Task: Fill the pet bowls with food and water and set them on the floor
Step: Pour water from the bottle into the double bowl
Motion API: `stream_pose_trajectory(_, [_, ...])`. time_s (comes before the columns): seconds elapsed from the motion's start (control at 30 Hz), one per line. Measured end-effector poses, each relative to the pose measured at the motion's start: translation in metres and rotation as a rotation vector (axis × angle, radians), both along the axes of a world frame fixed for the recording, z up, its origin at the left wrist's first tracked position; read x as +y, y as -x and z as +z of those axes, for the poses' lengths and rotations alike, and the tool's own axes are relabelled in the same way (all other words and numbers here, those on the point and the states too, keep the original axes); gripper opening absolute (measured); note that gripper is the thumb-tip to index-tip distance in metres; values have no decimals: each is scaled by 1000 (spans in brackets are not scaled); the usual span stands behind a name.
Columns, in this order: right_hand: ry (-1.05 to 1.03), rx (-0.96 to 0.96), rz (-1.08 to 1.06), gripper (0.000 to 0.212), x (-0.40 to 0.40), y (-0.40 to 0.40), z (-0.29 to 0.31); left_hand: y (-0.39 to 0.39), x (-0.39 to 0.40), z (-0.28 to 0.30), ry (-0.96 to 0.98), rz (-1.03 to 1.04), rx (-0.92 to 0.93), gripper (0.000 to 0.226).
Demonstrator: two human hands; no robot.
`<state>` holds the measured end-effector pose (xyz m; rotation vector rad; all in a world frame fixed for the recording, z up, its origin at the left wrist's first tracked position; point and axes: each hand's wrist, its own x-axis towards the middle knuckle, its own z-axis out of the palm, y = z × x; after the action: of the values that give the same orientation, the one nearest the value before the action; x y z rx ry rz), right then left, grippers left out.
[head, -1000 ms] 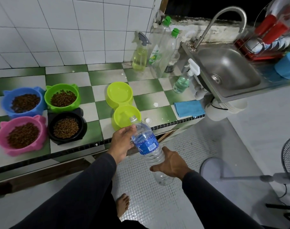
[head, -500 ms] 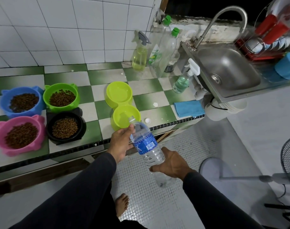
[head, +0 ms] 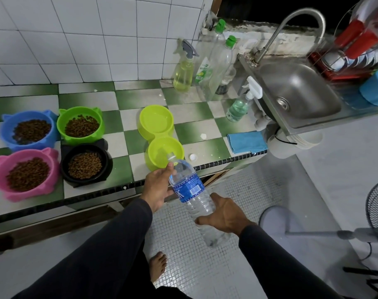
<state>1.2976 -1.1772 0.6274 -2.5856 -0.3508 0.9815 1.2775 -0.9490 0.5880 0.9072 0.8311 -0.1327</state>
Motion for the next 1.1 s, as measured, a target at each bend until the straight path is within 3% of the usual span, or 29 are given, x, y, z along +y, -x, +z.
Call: stream_pose_trajectory(1.1, [5,-28,29,62,-5,1,0,5,-3,5,36,0,0,36])
